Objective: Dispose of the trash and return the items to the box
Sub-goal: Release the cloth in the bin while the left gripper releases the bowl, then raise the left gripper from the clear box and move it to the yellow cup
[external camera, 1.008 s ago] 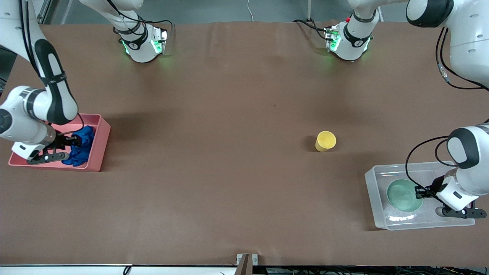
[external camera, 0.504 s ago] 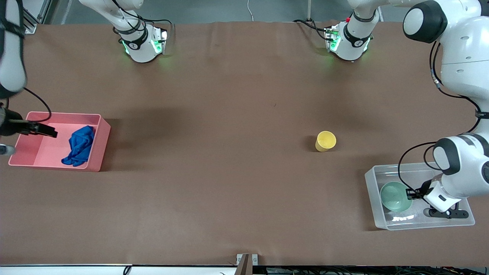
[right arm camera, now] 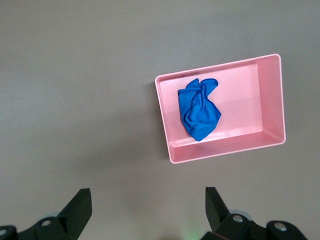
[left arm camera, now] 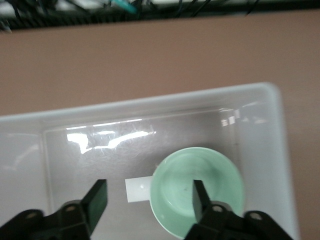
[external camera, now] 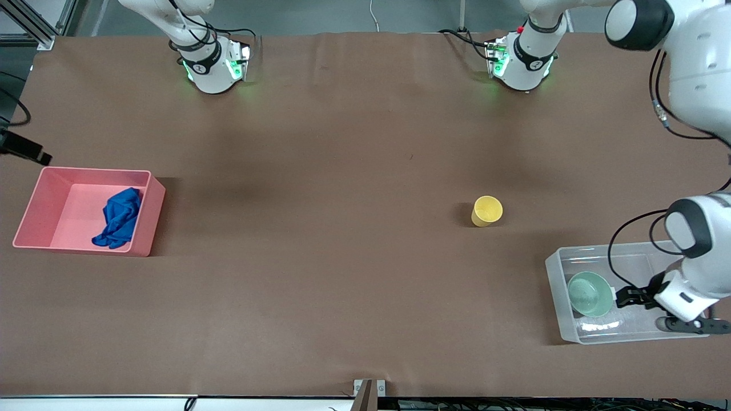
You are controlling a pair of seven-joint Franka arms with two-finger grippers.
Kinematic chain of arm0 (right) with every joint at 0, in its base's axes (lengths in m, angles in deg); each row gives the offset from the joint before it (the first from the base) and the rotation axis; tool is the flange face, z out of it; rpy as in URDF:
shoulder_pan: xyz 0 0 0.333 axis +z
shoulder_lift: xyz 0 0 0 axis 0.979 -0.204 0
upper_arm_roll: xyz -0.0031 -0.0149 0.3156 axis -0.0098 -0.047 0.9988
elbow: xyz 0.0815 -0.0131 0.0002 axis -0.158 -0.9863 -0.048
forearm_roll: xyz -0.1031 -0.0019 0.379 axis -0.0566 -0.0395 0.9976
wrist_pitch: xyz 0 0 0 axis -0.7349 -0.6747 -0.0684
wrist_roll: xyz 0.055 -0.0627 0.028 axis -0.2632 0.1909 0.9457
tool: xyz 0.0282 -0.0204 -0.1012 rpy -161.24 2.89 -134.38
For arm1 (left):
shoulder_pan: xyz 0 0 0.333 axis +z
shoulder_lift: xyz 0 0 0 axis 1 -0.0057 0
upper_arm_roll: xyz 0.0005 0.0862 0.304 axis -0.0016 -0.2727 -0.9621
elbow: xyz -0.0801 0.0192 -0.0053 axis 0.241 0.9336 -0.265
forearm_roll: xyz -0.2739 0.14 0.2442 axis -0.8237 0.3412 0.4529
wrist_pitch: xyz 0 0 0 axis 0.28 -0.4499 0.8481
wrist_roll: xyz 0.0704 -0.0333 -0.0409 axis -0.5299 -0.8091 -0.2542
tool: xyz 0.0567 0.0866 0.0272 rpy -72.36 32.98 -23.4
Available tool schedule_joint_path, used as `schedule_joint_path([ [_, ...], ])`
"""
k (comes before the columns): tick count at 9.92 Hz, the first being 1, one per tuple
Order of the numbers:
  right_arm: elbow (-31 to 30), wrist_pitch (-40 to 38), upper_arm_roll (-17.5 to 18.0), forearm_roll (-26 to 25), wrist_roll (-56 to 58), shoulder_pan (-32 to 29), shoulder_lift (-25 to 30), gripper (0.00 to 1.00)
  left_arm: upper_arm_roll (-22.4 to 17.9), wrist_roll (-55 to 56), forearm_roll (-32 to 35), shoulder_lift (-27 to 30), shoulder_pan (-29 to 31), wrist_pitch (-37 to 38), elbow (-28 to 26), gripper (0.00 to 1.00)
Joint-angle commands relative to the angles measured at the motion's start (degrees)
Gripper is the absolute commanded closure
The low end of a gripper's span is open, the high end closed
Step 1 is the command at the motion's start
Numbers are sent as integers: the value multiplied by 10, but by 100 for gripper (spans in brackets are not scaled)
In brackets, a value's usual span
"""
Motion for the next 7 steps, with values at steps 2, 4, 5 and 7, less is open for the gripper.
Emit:
schedule_joint_path([
  [2,-4,-9,12,7,18,-8,20,0,25,27,11,163,-26,9,-188,3],
  [4,-1,-8,12,7,50,-9,19,0,64,67,11,248,-28,5,-308,3],
  [5,-1,-9,12,7,48,-8,19,0,80,86,11,292,-27,-2,-373,3],
  [7,-1,-8,12,5,51,-8,19,0,122,117,10,336,-26,-31,-471,3],
])
